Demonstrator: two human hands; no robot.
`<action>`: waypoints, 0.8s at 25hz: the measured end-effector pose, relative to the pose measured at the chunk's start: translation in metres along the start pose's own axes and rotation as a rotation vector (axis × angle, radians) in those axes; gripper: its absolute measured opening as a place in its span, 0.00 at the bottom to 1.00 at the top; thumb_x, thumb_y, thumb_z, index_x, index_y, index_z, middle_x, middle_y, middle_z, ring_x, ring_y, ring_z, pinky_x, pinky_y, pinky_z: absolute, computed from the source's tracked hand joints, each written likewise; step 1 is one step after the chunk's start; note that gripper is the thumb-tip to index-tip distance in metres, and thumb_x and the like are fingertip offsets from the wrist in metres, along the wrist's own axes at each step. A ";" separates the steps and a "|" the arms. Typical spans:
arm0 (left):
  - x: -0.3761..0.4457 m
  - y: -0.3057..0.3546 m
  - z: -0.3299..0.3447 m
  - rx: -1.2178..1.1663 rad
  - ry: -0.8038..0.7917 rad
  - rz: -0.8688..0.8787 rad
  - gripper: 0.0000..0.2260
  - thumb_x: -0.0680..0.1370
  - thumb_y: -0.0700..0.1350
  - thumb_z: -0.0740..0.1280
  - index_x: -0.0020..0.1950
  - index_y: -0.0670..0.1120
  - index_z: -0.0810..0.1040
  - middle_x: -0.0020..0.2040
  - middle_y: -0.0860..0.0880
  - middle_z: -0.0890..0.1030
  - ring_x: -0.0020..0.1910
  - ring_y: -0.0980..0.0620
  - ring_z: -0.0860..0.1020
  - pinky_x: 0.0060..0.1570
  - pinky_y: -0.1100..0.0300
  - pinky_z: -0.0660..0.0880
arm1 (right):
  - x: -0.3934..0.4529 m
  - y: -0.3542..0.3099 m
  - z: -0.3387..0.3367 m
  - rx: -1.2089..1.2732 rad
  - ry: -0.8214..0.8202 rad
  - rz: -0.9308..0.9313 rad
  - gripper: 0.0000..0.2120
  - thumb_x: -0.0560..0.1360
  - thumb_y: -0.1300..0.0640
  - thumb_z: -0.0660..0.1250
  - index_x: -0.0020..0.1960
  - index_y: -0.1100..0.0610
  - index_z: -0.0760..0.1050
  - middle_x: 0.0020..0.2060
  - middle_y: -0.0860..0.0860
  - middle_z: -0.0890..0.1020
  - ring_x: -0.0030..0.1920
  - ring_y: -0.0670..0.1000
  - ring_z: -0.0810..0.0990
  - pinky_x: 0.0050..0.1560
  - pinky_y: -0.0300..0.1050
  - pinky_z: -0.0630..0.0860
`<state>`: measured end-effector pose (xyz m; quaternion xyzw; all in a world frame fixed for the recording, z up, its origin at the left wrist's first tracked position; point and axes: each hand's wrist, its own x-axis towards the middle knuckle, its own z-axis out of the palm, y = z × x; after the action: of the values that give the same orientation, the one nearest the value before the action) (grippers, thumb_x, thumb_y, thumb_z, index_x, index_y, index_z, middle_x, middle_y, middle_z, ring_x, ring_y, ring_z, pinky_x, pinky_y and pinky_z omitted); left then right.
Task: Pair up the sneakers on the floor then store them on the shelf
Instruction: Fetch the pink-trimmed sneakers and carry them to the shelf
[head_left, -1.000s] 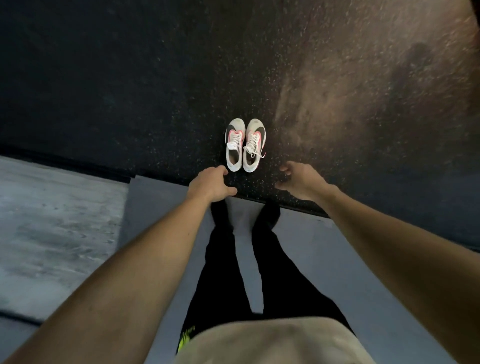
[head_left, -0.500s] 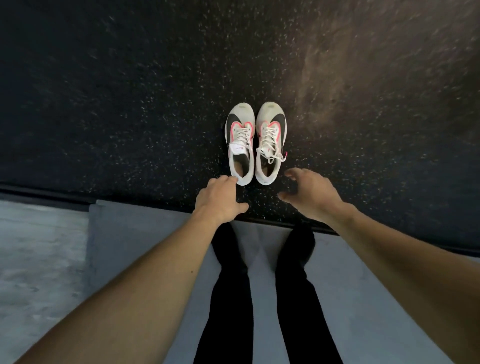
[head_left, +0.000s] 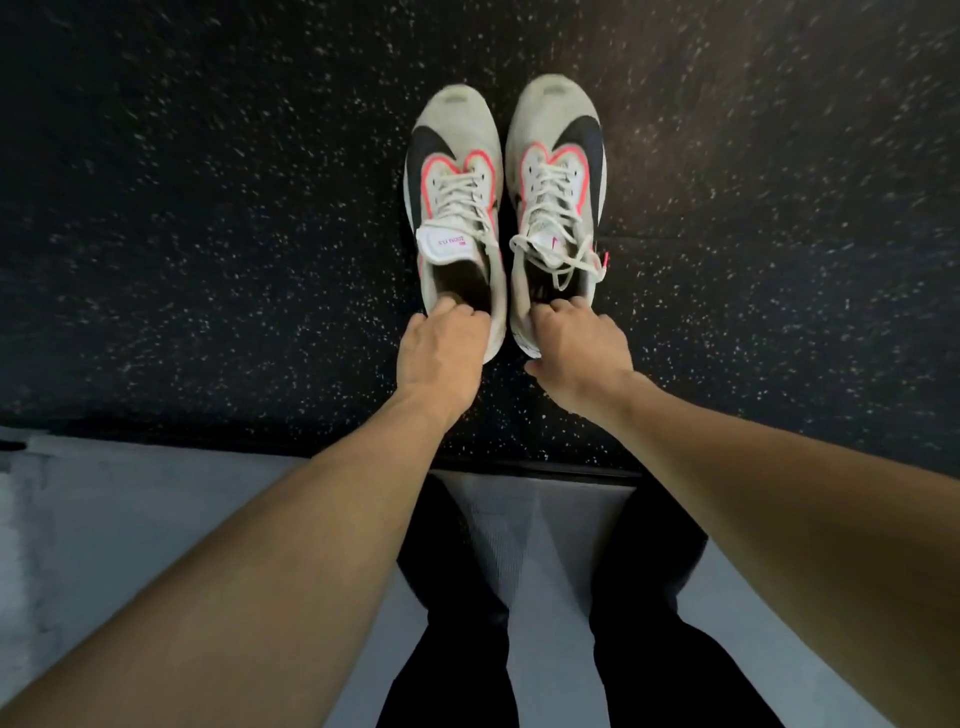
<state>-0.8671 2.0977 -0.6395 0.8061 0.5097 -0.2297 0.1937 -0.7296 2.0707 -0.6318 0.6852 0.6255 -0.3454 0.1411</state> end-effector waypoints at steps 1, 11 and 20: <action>-0.001 0.000 0.000 -0.021 0.000 0.002 0.10 0.77 0.40 0.67 0.58 0.48 0.76 0.56 0.50 0.77 0.60 0.49 0.72 0.53 0.55 0.69 | 0.001 0.000 0.001 0.015 0.016 0.007 0.11 0.76 0.61 0.66 0.58 0.58 0.73 0.55 0.53 0.78 0.60 0.55 0.72 0.46 0.49 0.71; -0.091 0.015 -0.119 -0.063 -0.026 0.060 0.07 0.77 0.42 0.67 0.54 0.51 0.77 0.52 0.53 0.79 0.57 0.51 0.73 0.50 0.57 0.67 | -0.111 -0.030 -0.105 0.138 0.010 -0.025 0.09 0.74 0.66 0.66 0.54 0.61 0.72 0.53 0.55 0.76 0.58 0.55 0.71 0.44 0.48 0.72; -0.252 0.054 -0.336 -0.092 -0.039 0.100 0.04 0.75 0.43 0.67 0.49 0.49 0.78 0.50 0.49 0.80 0.54 0.47 0.75 0.47 0.54 0.67 | -0.308 -0.079 -0.293 0.125 0.022 -0.042 0.11 0.74 0.69 0.63 0.55 0.62 0.71 0.55 0.56 0.74 0.59 0.57 0.70 0.40 0.46 0.67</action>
<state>-0.8541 2.0746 -0.2172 0.8163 0.4749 -0.2115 0.2517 -0.7116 2.0339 -0.2013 0.6831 0.6186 -0.3791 0.0835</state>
